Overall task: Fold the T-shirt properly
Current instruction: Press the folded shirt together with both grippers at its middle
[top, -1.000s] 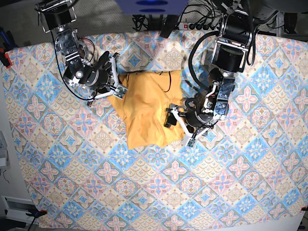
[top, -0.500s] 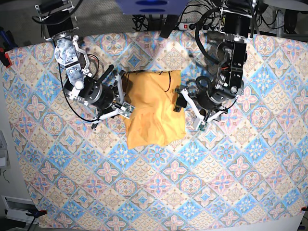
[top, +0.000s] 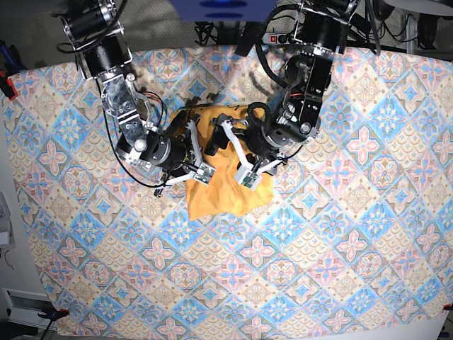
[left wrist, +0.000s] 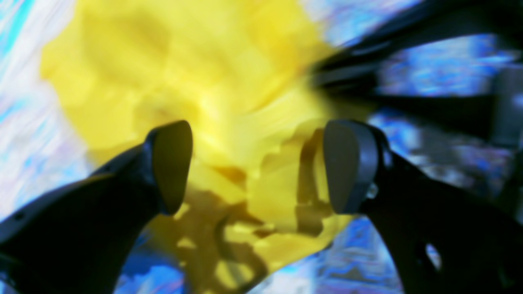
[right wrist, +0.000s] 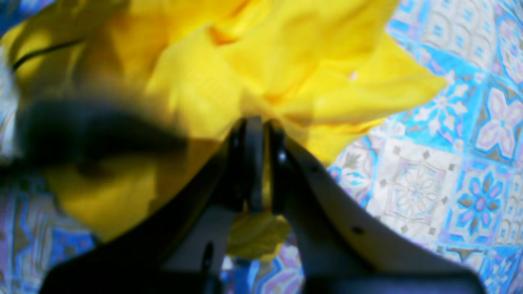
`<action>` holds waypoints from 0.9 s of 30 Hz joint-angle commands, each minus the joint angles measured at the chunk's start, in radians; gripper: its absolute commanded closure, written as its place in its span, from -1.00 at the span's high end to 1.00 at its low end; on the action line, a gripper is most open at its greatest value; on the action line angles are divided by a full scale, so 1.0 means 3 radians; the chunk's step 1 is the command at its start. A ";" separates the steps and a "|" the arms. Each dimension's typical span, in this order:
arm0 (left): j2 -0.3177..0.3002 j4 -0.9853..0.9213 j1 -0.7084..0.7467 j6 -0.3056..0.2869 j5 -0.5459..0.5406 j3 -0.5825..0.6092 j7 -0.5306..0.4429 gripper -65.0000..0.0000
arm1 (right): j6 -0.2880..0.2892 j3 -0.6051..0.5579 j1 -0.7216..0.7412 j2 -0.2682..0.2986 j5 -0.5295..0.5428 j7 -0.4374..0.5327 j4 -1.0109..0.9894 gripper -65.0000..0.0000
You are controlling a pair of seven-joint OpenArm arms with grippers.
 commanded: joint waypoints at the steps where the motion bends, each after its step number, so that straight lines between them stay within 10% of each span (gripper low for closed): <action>1: -0.0008 -0.0046 -0.0065 0.0013 0.0003 -0.0011 -0.0036 0.51 | 0.0006 0.0013 0.0053 -0.0011 0.0040 0.0062 0.0044 -0.91; 27: -0.0356 -0.0680 -0.0213 0.0018 -0.0007 -0.0267 -0.0383 0.51 | 0.0006 0.0376 0.0488 0.0173 0.0014 0.0722 -0.1219 -0.91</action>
